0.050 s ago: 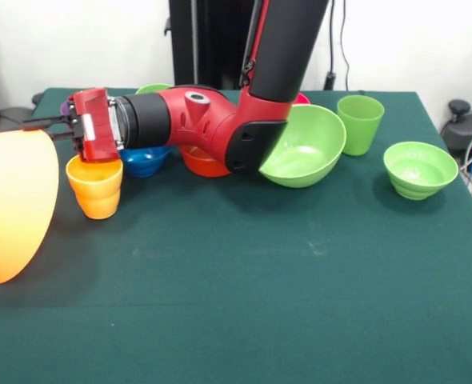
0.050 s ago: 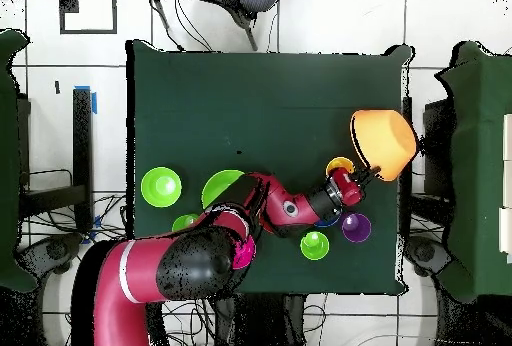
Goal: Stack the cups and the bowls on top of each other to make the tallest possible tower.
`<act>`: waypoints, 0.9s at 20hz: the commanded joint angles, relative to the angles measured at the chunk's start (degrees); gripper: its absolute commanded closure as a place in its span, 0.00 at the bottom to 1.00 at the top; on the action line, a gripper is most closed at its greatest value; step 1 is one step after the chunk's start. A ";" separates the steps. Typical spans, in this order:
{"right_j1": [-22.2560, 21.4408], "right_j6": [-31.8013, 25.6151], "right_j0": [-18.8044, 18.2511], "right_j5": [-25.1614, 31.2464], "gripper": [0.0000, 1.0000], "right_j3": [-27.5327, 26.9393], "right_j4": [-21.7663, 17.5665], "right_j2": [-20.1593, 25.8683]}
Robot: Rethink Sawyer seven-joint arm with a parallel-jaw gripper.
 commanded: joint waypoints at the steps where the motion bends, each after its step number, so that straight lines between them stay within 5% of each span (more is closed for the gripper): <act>1: 1.95 14.31 1.90 -4.84 1.00 1.21 3.18 7.54; 18: -3.79 13.64 1.78 -15.92 1.00 9.74 2.45 8.04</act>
